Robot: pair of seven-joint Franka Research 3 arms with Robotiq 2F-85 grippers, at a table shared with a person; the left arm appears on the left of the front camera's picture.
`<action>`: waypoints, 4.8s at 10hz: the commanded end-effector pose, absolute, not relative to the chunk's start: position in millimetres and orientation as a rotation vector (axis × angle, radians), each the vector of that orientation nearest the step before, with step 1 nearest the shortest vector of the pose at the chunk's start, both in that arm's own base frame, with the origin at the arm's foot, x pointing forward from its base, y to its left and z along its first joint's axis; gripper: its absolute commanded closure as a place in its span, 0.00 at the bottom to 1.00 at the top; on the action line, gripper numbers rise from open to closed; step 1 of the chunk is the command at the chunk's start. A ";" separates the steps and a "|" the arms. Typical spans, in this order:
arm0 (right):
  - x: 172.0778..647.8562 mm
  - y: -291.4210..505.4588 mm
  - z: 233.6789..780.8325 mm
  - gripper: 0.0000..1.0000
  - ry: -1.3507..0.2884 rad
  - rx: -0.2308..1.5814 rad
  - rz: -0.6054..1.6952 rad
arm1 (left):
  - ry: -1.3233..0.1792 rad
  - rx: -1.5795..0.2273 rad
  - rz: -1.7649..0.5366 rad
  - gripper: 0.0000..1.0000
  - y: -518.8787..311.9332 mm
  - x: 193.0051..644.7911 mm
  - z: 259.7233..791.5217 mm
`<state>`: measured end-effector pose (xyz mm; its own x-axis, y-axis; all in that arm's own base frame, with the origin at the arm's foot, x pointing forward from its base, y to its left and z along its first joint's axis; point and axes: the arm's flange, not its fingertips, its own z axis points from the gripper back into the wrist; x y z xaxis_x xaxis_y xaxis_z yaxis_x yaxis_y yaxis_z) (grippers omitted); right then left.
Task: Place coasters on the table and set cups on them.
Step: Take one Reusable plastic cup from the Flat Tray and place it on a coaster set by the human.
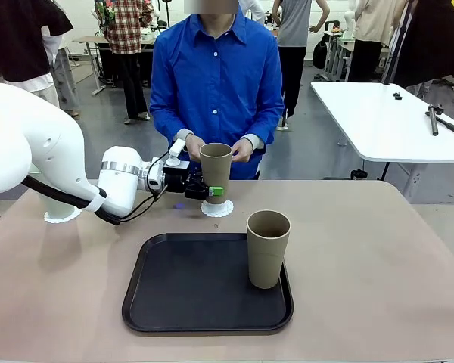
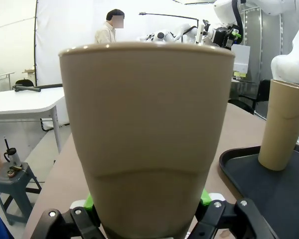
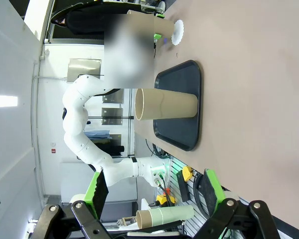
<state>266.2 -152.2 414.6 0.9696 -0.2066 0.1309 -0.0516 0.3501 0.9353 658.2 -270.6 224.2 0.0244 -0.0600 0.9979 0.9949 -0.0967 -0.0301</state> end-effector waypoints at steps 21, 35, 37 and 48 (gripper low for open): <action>265.3 -151.6 414.2 0.00 -0.252 1.226 -0.096 | -0.986 -1.233 -1.270 0.00 -277.2 657.9 211.0; 265.3 -151.6 414.2 0.00 -0.252 1.226 -0.096 | -0.920 -1.218 -1.339 0.00 -265.1 658.3 217.6; 265.3 -151.6 414.2 0.00 -0.252 1.226 -0.096 | -0.914 -1.207 -1.348 0.00 -260.0 658.7 219.2; 265.3 -151.6 414.2 0.00 -0.252 1.226 -0.096 | -0.863 -1.080 -1.390 0.00 -213.6 656.3 248.2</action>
<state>266.2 -152.2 414.6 0.9696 -0.2066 0.1309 -0.0517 0.3502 0.9353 667.1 -223.6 235.7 0.0219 -0.2770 0.9606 0.9901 -0.1274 -0.0593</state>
